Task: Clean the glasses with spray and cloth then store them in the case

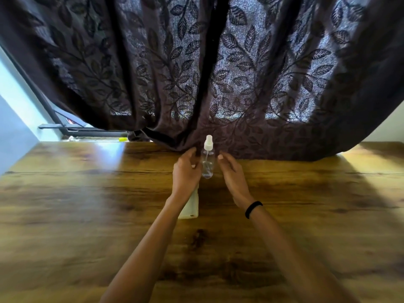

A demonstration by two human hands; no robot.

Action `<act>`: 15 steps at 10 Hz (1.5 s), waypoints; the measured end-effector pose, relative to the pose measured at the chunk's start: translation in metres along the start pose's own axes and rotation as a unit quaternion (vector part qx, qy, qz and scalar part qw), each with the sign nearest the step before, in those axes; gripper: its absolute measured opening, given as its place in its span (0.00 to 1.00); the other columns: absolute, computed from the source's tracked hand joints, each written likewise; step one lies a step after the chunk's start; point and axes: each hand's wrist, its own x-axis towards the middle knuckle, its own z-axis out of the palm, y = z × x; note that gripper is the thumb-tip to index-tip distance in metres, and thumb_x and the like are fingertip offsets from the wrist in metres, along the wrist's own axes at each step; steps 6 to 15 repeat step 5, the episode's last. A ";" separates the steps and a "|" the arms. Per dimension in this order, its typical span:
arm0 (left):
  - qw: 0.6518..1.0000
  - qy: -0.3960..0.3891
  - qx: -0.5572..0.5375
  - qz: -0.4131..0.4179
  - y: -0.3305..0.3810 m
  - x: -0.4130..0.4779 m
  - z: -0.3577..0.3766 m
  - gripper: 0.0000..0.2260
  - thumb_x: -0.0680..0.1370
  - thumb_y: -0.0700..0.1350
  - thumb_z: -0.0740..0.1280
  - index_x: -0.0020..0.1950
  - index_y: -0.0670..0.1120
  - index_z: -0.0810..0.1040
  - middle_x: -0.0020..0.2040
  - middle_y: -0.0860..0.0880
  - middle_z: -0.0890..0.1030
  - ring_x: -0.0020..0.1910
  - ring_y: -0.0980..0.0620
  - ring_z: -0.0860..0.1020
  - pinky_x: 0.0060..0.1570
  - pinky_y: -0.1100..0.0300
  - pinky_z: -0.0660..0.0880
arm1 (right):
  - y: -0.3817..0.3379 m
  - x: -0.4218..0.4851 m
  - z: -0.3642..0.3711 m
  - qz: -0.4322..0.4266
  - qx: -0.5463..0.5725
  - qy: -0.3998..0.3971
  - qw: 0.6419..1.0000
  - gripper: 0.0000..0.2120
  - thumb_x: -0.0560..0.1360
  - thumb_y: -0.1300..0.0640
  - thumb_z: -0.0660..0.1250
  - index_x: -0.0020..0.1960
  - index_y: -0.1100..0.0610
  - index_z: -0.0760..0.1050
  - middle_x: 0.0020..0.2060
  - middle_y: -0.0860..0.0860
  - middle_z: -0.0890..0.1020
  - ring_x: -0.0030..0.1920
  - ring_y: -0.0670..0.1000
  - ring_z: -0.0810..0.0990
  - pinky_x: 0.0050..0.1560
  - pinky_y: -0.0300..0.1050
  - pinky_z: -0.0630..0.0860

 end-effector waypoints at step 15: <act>0.890 0.171 0.242 0.345 0.137 0.071 -0.063 0.29 0.75 0.55 0.64 0.72 0.45 0.61 0.74 0.40 0.58 0.73 0.41 0.56 0.67 0.43 0.63 | -0.156 0.026 -0.053 -0.361 -0.300 0.152 0.870 0.23 0.79 0.46 0.53 0.70 0.55 0.62 0.69 0.55 0.67 0.70 0.54 0.63 0.70 0.52 0.64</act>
